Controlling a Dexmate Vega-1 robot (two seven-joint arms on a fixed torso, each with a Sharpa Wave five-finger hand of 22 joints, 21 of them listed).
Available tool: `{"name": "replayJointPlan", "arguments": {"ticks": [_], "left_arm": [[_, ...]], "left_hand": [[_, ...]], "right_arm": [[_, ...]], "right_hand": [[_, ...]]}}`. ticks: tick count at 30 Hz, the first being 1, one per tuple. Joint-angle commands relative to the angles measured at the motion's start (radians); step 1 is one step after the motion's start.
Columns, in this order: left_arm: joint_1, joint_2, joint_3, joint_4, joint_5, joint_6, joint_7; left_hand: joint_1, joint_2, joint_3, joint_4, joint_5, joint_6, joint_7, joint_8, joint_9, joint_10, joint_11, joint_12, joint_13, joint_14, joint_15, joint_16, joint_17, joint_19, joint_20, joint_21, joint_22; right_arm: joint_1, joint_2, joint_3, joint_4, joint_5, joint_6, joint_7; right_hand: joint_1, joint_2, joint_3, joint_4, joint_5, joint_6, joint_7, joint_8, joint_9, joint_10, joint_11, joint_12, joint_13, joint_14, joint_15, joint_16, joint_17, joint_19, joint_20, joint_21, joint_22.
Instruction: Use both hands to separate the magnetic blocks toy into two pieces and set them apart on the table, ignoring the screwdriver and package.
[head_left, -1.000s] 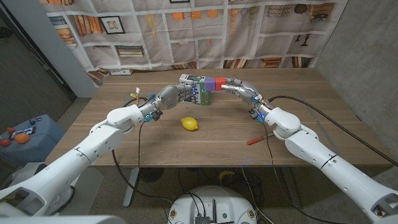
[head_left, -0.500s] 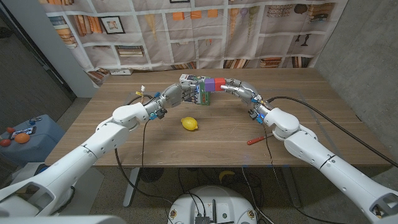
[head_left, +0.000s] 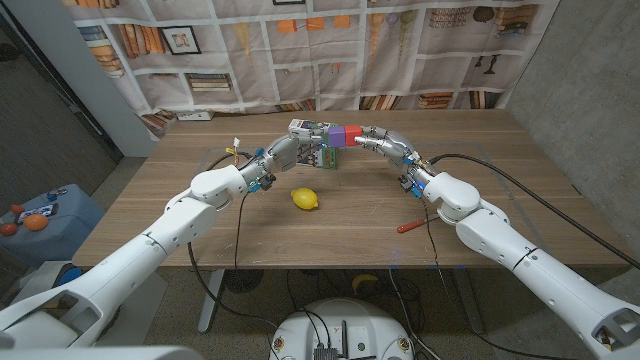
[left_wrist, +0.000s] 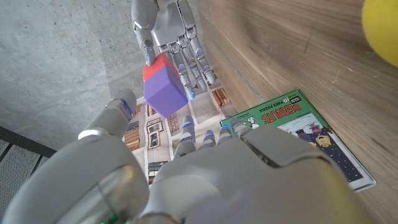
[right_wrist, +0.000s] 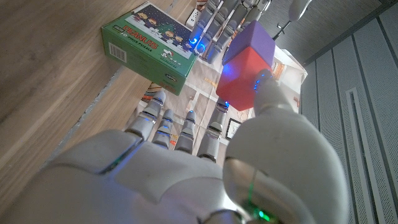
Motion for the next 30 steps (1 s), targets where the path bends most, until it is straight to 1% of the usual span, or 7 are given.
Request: {"name": "replayJointPlan", "arguments": {"ticks": [1,6,9,19,24,28,30], "left_arm": [[-0.004,-0.035,0.018,0.017,0.026,-0.026,0.036],[-0.017,-0.054,0.031,0.03,0.028,-0.024,0.034],[-0.019,-0.06,0.033,0.033,0.03,-0.024,0.039],[-0.025,-0.083,0.046,0.033,0.061,-0.025,0.086],[-0.022,-0.089,0.05,0.023,0.07,-0.011,0.114],[-0.017,-0.095,0.051,0.017,0.076,-0.002,0.142],[-0.015,-0.096,0.05,0.014,0.078,-0.001,0.151]], "left_hand": [[0.015,0.002,0.007,0.001,0.005,0.018,0.004,0.007,0.003,-0.085,0.01,0.01,0.002,-0.169,0.0,0.006,0.004,-0.089,0.007,0.006,0.002],[0.028,0.002,0.009,0.0,0.006,0.032,0.017,0.01,0.003,-0.073,0.019,0.012,0.002,-0.161,0.001,0.006,0.004,-0.079,0.008,0.007,0.002],[0.036,0.001,0.01,0.0,0.005,0.048,0.023,0.015,0.003,-0.058,0.018,0.016,0.002,-0.152,-0.001,0.008,0.004,-0.068,0.01,0.008,0.002],[0.073,-0.004,0.012,-0.001,0.003,0.121,0.024,0.036,0.004,0.007,0.028,0.029,0.001,-0.102,-0.004,0.013,0.003,-0.01,0.005,0.017,0.002],[0.089,-0.004,0.013,-0.001,0.005,0.152,0.026,0.044,0.004,0.031,0.032,0.033,0.0,-0.087,-0.002,0.013,0.003,0.001,0.004,0.015,0.002],[0.11,-0.005,0.013,-0.001,0.006,0.204,0.028,0.059,0.005,0.062,0.038,0.035,-0.001,-0.062,-0.001,0.013,0.003,0.026,0.001,0.016,0.002],[0.124,-0.005,0.012,0.0,0.007,0.234,0.027,0.068,0.005,0.086,0.034,0.038,-0.001,-0.044,-0.008,0.014,0.002,0.045,0.002,0.017,0.002]], "right_arm": [[0.004,0.002,-0.003,0.006,-0.008,0.008,-0.001],[0.004,0.006,-0.004,0.012,-0.01,0.016,-0.001],[0.004,0.009,-0.004,0.015,-0.006,0.022,0.002],[0.006,0.013,-0.004,0.023,-0.009,0.028,0.001],[0.007,0.013,-0.004,0.026,-0.015,0.03,-0.002],[0.009,0.015,-0.003,0.03,-0.016,0.033,-0.002],[0.009,0.015,-0.003,0.03,-0.018,0.034,-0.003]], "right_hand": [[-0.008,0.024,-0.002,-0.002,0.006,0.246,-0.055,0.057,0.009,0.011,0.0,-0.006,0.001,0.004,0.001,0.006,0.003,0.009,-0.002,-0.004,0.004],[-0.007,0.024,-0.003,-0.003,0.006,0.243,-0.054,0.056,0.009,0.01,0.0,-0.007,0.001,0.004,0.001,0.005,0.004,0.009,-0.001,-0.004,0.004],[-0.007,0.024,-0.003,-0.003,0.006,0.242,-0.053,0.055,0.008,0.011,-0.001,-0.007,0.001,0.004,0.001,0.005,0.004,0.009,-0.002,-0.004,0.004],[-0.006,0.025,-0.004,-0.004,0.006,0.243,-0.054,0.055,0.007,0.013,-0.001,-0.008,0.001,0.004,0.002,0.005,0.005,0.01,-0.002,-0.004,0.005],[-0.006,0.025,-0.005,-0.004,0.006,0.242,-0.055,0.055,0.007,0.013,-0.001,-0.009,0.001,0.005,0.002,0.005,0.005,0.01,-0.001,-0.004,0.005],[-0.006,0.024,-0.005,-0.004,0.006,0.243,-0.054,0.056,0.008,0.012,-0.001,-0.01,0.001,0.005,0.002,0.005,0.005,0.01,-0.001,-0.004,0.005],[-0.005,0.024,-0.005,-0.005,0.006,0.243,-0.055,0.056,0.008,0.013,-0.002,-0.01,0.001,0.005,0.001,0.005,0.005,0.01,-0.002,-0.004,0.005]]}}
